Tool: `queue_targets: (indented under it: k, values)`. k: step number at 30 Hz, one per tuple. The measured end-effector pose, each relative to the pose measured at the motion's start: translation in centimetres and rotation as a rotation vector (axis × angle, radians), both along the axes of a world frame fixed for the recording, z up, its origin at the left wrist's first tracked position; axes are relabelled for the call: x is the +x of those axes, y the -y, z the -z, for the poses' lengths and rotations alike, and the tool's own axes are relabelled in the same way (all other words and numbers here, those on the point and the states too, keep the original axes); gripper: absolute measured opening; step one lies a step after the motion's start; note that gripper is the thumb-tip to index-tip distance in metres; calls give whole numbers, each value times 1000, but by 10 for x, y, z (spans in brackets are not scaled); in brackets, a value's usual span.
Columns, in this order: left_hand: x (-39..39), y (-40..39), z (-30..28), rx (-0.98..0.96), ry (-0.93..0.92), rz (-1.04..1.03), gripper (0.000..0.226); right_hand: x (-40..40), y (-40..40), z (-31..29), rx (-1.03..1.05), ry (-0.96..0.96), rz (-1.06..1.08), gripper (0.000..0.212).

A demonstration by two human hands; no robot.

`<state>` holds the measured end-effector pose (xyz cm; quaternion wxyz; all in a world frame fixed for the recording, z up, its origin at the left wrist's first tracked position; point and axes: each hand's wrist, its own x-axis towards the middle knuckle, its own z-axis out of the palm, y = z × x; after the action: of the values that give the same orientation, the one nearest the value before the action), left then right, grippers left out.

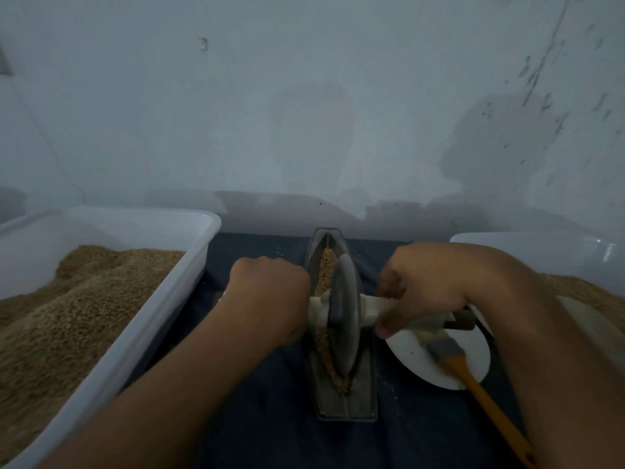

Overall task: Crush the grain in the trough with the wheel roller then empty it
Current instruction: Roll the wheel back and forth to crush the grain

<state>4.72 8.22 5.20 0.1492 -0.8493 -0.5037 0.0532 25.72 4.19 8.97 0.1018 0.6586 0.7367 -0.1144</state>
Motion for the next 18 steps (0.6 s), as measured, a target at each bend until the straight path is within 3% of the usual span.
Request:
queue_targets:
  k: [3, 6, 9, 15, 18]
  values:
    - [3, -12, 10, -9, 37, -20, 30, 5, -8, 7, 40, -15, -7, 40]
    - [6, -26, 22, 2, 140, -36, 12, 12, -16, 16, 89, -62, 49, 42]
    - [7, -44, 36, 7, 243, -61, 24, 16, -29, 29, 201, -142, 86, 39]
    - [9, -63, 55, 262, 369, 71, 28, 21, -55, 62, 608, -235, 109, 29]
    - [10, -66, 60, 377, 325, 111, 27, 28, -60, 73, 630, -249, 107, 33]
